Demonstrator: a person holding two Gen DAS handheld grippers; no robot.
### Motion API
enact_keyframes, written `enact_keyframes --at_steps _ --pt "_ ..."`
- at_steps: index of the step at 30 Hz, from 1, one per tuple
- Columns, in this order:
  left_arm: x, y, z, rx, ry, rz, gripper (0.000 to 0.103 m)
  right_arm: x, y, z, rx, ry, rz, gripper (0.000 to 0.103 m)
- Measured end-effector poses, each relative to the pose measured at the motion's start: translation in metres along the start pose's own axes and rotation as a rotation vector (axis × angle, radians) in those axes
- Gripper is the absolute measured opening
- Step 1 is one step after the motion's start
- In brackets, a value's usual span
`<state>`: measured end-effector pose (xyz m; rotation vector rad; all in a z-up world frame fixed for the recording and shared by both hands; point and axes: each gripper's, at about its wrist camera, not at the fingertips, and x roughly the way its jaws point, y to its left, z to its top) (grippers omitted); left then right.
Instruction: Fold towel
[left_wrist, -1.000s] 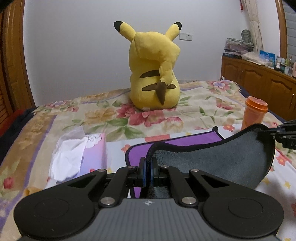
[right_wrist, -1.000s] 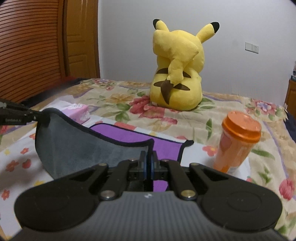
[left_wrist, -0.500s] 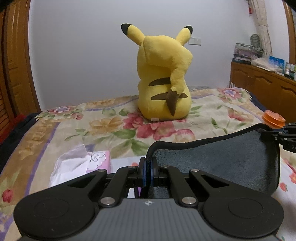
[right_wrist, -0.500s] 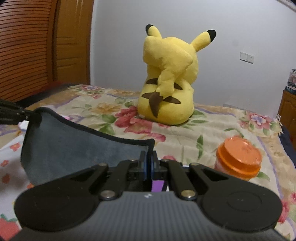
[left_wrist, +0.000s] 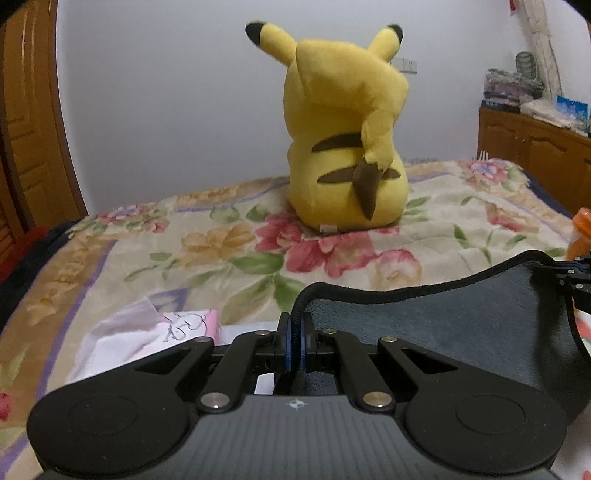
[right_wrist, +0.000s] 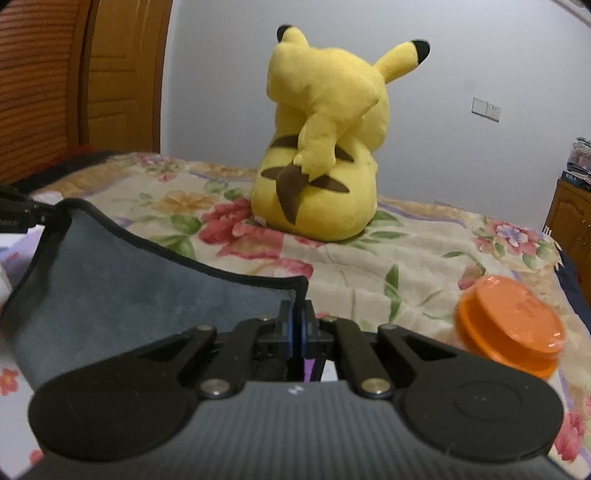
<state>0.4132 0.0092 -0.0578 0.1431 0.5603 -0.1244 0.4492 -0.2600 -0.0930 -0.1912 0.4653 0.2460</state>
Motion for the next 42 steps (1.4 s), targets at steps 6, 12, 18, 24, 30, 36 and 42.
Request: enact_keyframes --at_steps 6,12,18,24,30,36,42 --pt "0.027 -0.003 -0.011 0.000 0.051 0.003 0.007 0.022 0.002 -0.015 0.005 0.047 -0.005 0.005" --pt "0.040 -0.004 -0.022 -0.019 0.083 0.006 0.007 0.034 0.000 -0.026 0.023 0.075 0.004 0.005" --pt "0.044 -0.006 -0.026 -0.018 0.094 0.011 0.011 0.039 -0.004 -0.030 0.042 0.088 0.009 0.005" --pt "0.032 -0.008 -0.024 -0.029 0.082 0.001 0.055 0.033 -0.003 -0.030 0.050 0.089 0.003 0.023" --pt "0.002 -0.012 -0.019 -0.028 0.066 -0.017 0.073 0.009 -0.002 -0.025 0.087 0.061 0.029 0.053" --pt "-0.037 -0.015 -0.013 -0.008 0.051 -0.018 0.083 -0.023 0.001 -0.018 0.118 0.051 0.033 0.053" --pt "-0.074 -0.017 -0.007 0.001 0.038 -0.014 0.086 -0.058 0.006 -0.011 0.121 0.048 0.033 0.055"
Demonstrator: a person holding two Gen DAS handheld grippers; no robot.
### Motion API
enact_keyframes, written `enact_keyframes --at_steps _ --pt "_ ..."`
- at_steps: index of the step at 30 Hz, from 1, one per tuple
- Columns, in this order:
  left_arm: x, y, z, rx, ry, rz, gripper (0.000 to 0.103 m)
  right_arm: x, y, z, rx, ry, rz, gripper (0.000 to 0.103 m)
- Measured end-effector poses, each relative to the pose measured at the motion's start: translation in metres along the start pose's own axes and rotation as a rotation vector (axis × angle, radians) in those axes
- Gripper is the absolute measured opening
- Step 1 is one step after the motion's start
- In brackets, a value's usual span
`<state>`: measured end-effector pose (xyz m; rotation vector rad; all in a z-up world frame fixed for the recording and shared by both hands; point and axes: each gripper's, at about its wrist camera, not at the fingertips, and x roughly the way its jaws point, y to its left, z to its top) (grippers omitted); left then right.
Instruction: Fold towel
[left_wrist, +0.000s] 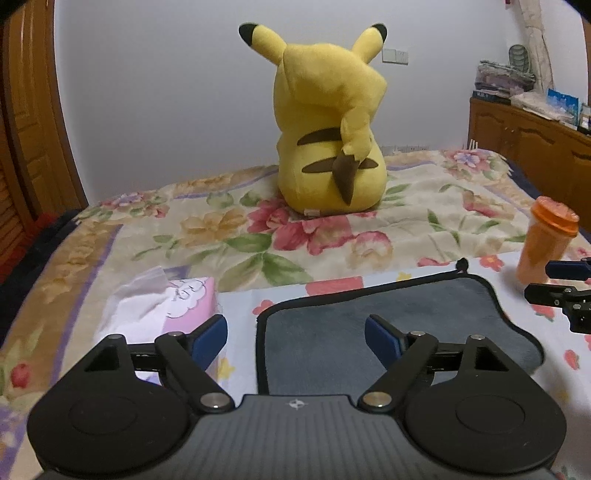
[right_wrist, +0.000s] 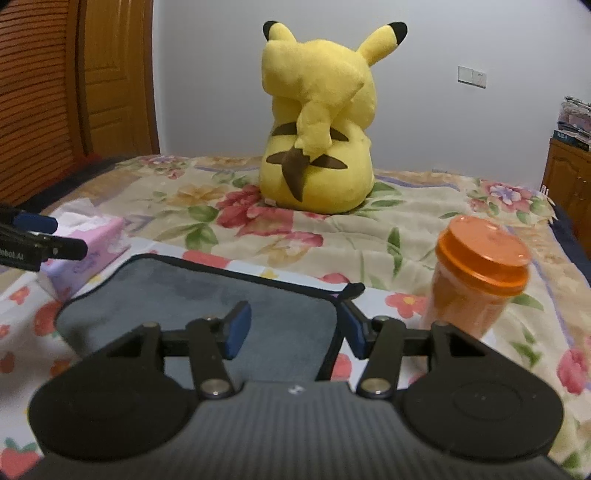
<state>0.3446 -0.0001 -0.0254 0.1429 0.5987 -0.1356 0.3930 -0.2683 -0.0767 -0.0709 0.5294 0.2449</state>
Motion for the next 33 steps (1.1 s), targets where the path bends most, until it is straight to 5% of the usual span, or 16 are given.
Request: enact_keyframes --at_steps 19,33 --pt "-0.109 -0.008 -0.014 -0.007 -0.025 0.009 0.089 -0.100 0.007 0.003 0.041 -0.051 0.003 0.066" --pt "-0.172 -0.016 -0.021 -0.017 -0.044 0.006 0.093 -0.158 0.010 -0.004 0.031 -0.074 0.020 0.091"
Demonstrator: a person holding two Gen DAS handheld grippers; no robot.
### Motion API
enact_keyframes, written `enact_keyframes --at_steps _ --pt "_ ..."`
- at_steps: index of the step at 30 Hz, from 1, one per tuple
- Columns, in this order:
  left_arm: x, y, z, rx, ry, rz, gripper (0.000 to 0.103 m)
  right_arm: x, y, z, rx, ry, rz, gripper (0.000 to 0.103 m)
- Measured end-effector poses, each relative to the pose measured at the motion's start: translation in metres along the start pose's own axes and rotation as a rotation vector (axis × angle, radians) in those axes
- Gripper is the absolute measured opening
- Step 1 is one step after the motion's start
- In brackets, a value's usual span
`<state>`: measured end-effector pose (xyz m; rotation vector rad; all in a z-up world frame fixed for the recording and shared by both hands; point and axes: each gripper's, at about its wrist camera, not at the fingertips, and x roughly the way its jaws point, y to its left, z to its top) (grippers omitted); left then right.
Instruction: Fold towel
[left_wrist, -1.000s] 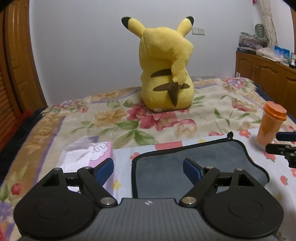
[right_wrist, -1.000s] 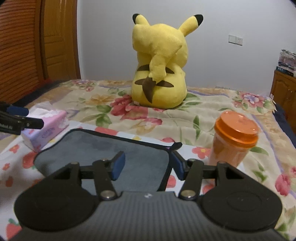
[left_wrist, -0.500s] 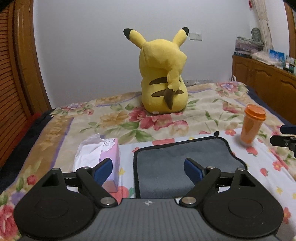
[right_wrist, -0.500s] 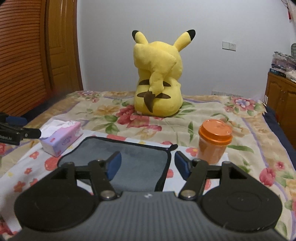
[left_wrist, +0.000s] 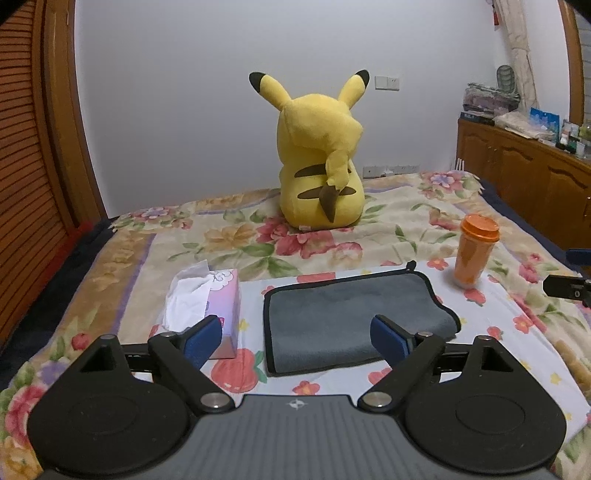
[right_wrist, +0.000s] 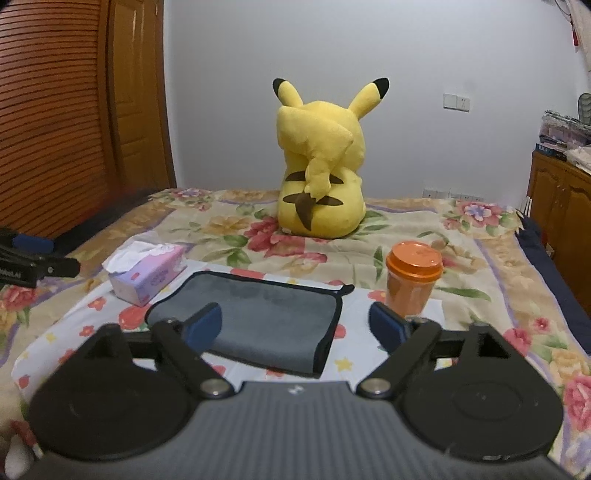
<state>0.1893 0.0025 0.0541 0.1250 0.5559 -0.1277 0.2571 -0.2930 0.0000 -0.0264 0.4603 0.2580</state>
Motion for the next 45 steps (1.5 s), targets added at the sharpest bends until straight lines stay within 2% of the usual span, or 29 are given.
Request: enact_keyframes --at_steps 4,9,26,34,45 --pt "-0.017 -0.003 0.000 -0.009 -0.014 -0.004 0.099 -0.014 0.004 -0.002 -0.006 -0.012 0.000 0.103" --pt "-0.035 -0.009 -0.002 -0.005 -0.025 -0.013 0.103 -0.027 0.011 -0.006 -0.014 -0.008 0.006 0.103" --pt "-0.086 -0.026 -0.034 -0.024 -0.031 -0.038 0.103 -0.074 0.036 -0.018 0.011 -0.036 0.022 0.103" --pt "-0.092 -0.026 -0.064 -0.067 0.003 -0.057 0.103 -0.081 0.045 -0.038 0.032 -0.026 0.019 0.103" --pt "-0.097 -0.038 -0.094 -0.052 0.046 -0.051 0.103 -0.084 0.051 -0.068 0.058 0.011 0.015 0.103"
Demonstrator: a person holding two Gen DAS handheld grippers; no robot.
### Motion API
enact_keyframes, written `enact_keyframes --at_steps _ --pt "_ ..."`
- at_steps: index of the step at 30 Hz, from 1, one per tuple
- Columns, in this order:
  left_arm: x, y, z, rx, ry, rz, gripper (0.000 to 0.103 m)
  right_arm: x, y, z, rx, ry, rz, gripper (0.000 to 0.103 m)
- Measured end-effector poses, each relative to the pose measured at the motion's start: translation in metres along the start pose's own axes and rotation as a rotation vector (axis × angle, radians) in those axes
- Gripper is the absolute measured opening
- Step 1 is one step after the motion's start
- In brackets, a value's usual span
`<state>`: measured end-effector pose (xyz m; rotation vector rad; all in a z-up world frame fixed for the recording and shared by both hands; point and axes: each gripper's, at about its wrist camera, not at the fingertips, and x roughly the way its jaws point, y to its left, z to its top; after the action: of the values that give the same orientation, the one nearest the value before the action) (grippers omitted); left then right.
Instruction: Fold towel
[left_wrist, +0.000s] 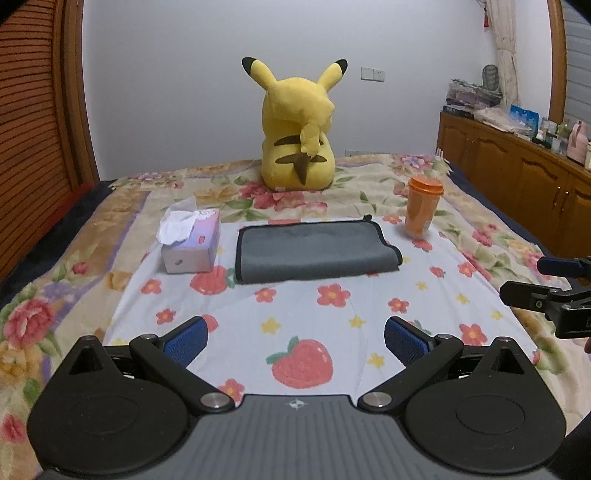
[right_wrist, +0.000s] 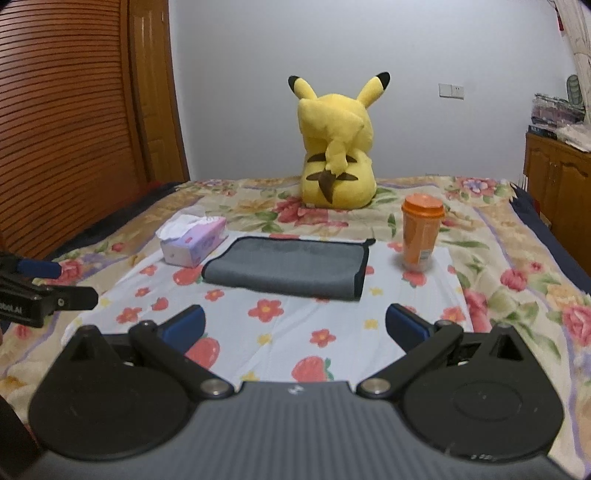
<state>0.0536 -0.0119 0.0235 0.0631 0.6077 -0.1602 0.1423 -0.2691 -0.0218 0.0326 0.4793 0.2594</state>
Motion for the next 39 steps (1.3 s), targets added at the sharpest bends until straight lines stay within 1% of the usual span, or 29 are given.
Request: enact_keyframes --at_steps 12,23,30,39 --pt "0.007 -0.013 -0.026 -0.012 0.011 0.003 0.103 -0.005 0.004 -0.029 0.018 0.031 -0.011 0.103" --pt "0.018 -0.015 -0.045 -0.016 0.022 0.040 0.103 -0.004 0.002 -0.043 0.024 0.042 -0.042 0.103" --pt "0.023 -0.012 -0.049 -0.029 0.029 0.044 0.103 0.003 0.004 -0.047 0.009 0.060 -0.065 0.103" --pt "0.025 -0.009 -0.051 -0.035 0.042 0.047 0.103 0.007 0.000 -0.049 0.030 0.074 -0.083 0.103"
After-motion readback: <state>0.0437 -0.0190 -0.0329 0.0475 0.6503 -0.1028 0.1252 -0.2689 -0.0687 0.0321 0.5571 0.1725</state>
